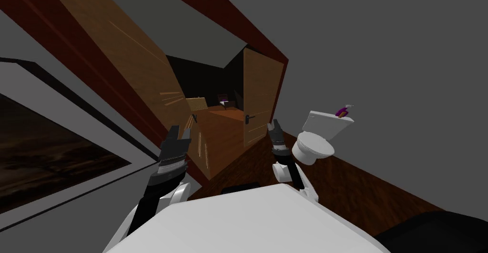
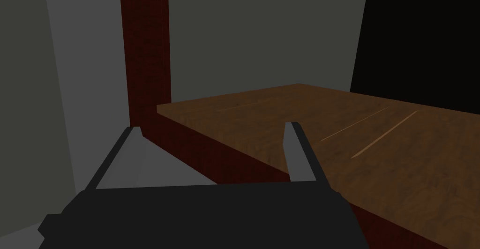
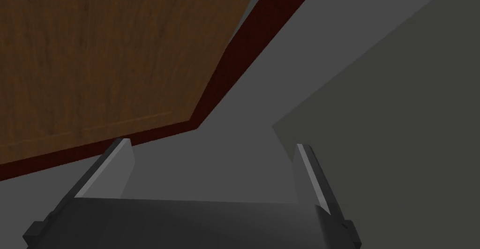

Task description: Push the door open

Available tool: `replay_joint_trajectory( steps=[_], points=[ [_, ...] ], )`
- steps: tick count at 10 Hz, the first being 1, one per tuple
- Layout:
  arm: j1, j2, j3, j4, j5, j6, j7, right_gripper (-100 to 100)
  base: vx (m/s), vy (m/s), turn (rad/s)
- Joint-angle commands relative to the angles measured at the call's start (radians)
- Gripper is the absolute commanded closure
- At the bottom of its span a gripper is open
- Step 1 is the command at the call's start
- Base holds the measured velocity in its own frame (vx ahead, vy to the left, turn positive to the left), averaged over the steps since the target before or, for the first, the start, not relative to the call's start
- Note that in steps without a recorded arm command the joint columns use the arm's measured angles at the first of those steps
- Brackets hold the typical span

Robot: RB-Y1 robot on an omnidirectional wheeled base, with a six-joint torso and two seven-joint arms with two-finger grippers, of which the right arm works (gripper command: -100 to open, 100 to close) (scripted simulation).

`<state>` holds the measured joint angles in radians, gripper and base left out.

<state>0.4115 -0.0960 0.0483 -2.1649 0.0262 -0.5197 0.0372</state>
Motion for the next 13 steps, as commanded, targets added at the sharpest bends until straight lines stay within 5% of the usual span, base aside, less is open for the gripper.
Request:
replay_joint_trajectory(
  steps=[1, 2, 4, 5, 7, 10, 12, 13],
  points=[
    [-0.026, -0.035, 0.012, 0.050, -0.023, 0.003, -0.026, -100, 0.096, -0.083, 0.126],
    [-0.026, -0.035, 0.012, 0.063, -0.023, 0.003, -0.026, -100, 0.058, -0.063, 0.036],
    [-0.059, -0.078, 0.034, 0.125, -0.049, 0.002, -0.054, -100, 0.058, -0.073, 0.103],
    [-0.059, -0.078, 0.034, 0.142, -0.049, 0.002, -0.054, -100, 0.049, -0.066, 0.065],
    [-0.094, -0.123, 0.058, 0.211, -0.078, 0.001, -0.085, -100, 0.062, -0.075, 0.110],
    [-0.112, -0.146, 0.070, 0.268, -0.092, 0.000, -0.101, -100, 0.044, -0.054, 0.065],
    [-0.149, -0.193, 0.095, 0.338, -0.122, -0.001, -0.133, -100, 0.045, -0.077, 0.127],
    [-0.149, -0.193, 0.095, 0.356, -0.122, -0.001, -0.133, -100, 0.045, -0.085, 0.061]
  ],
)
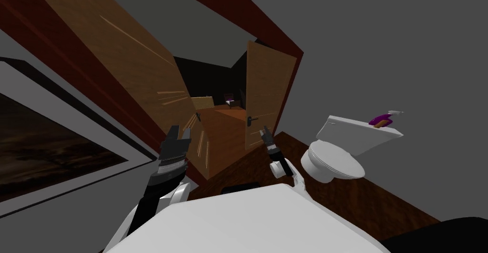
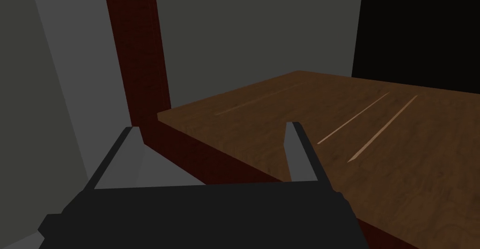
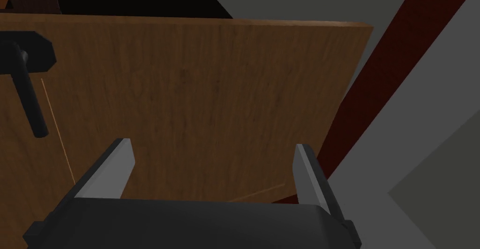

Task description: Push the door open

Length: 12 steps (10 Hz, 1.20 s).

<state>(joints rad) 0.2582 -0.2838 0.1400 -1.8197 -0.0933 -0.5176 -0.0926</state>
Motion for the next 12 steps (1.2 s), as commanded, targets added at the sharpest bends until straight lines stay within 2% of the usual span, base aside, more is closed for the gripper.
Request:
replay_joint_trajectory(
  steps=[1, 2, 4, 5, 7, 8, 10, 11, 12],
  points=[
    [-0.015, -0.029, 0.015, 0.050, -0.017, -0.003, -0.020, -100, 0.051, -0.073, 0.099],
    [-0.015, -0.029, 0.015, 0.055, -0.017, -0.003, -0.020, -100, 0.043, -0.056, 0.049],
    [-0.052, -0.076, 0.040, 0.121, -0.047, -0.005, -0.052, -100, 0.046, -0.069, 0.119],
    [-0.052, -0.076, 0.040, 0.143, -0.047, -0.005, -0.052, -100, 0.053, -0.070, 0.062],
    [-0.089, -0.122, 0.065, 0.215, -0.077, -0.006, -0.084, -100, 0.049, -0.080, 0.116],
    [-0.089, -0.122, 0.065, 0.229, -0.077, -0.006, -0.084, -100, 0.052, -0.081, 0.059],
    [-0.123, -0.166, 0.088, 0.305, -0.104, -0.007, -0.114, -100, 0.045, -0.083, 0.118],
    [-0.123, -0.166, 0.088, 0.311, -0.104, -0.007, -0.114, -100, 0.041, -0.070, 0.052],
    [-0.140, -0.187, 0.099, 0.349, -0.118, -0.007, -0.129, -100, 0.039, -0.070, 0.075]
  ],
)
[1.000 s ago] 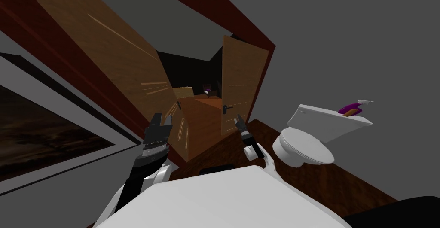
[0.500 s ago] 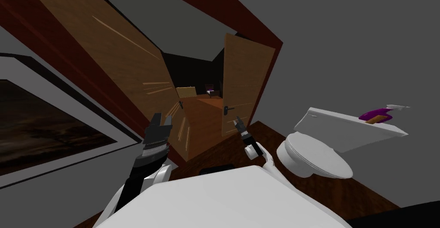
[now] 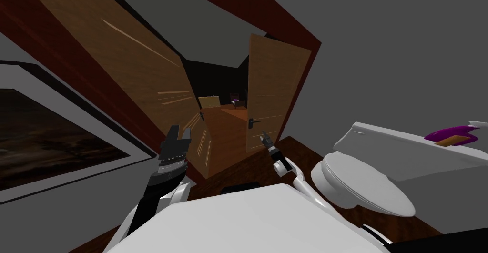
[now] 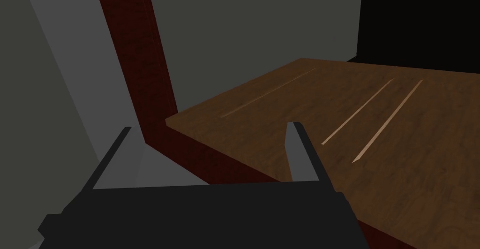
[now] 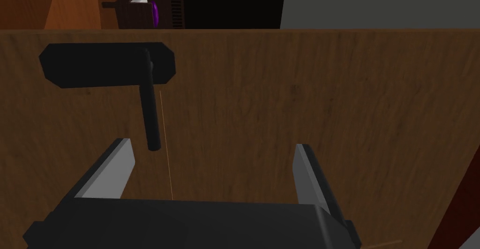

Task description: Push the door open

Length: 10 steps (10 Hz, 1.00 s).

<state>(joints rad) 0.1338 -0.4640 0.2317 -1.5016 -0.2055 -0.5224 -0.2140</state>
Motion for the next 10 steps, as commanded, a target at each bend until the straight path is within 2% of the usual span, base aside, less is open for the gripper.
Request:
replay_joint_trajectory(
  steps=[1, 2, 3, 7, 10],
  points=[
    [-0.016, -0.007, 0.008, 0.034, -0.006, -0.002, -0.008, -100, 0.038, -0.059, 0.045],
    [-0.032, -0.026, 0.018, 0.070, -0.018, -0.003, -0.021, -100, 0.038, -0.057, 0.088],
    [-0.032, -0.026, 0.018, 0.070, -0.018, -0.003, -0.021, -100, 0.026, -0.048, 0.036],
    [-0.088, -0.097, 0.055, 0.195, -0.063, -0.004, -0.070, -100, 0.048, -0.094, 0.106],
    [-0.117, -0.134, 0.075, 0.273, -0.087, -0.005, -0.096, -100, 0.044, -0.081, 0.079]
  ],
)
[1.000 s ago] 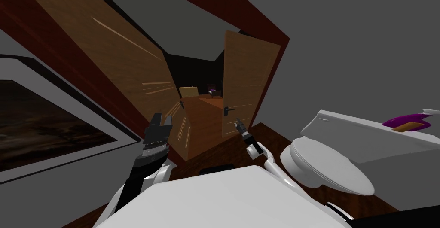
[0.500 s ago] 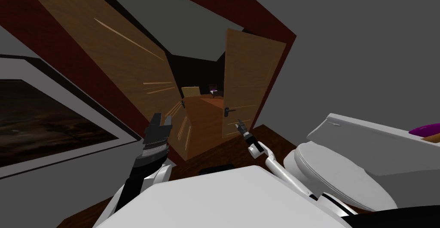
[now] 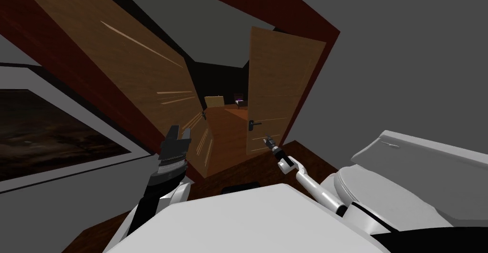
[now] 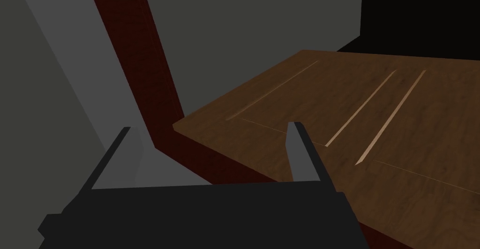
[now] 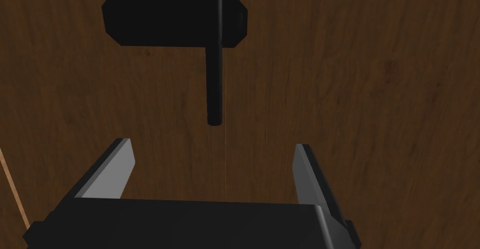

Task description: Push the door open

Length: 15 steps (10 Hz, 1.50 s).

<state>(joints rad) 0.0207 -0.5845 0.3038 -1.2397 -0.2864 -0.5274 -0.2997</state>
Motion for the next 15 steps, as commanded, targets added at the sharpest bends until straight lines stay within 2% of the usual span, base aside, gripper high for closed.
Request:
replay_joint_trajectory(
  steps=[1, 3, 4, 7, 15],
  points=[
    [-0.011, -0.023, 0.008, 0.028, -0.012, -0.001, -0.016, -100, 0.035, -0.064, 0.061],
    [-0.025, -0.040, 0.017, 0.062, -0.024, -0.001, -0.029, -100, 0.025, -0.068, 0.062],
    [-0.025, -0.034, 0.015, 0.052, -0.020, 0.003, -0.024, -100, 0.010, -0.022, 0.009],
    [-0.041, -0.020, 0.004, 0.072, -0.018, 0.011, -0.019, -100, 0.139, 0.015, 0.044],
    [-0.099, 0.037, -0.039, 0.140, -0.006, 0.041, 0.004, -100, 0.200, 0.015, 0.067]
  ],
)
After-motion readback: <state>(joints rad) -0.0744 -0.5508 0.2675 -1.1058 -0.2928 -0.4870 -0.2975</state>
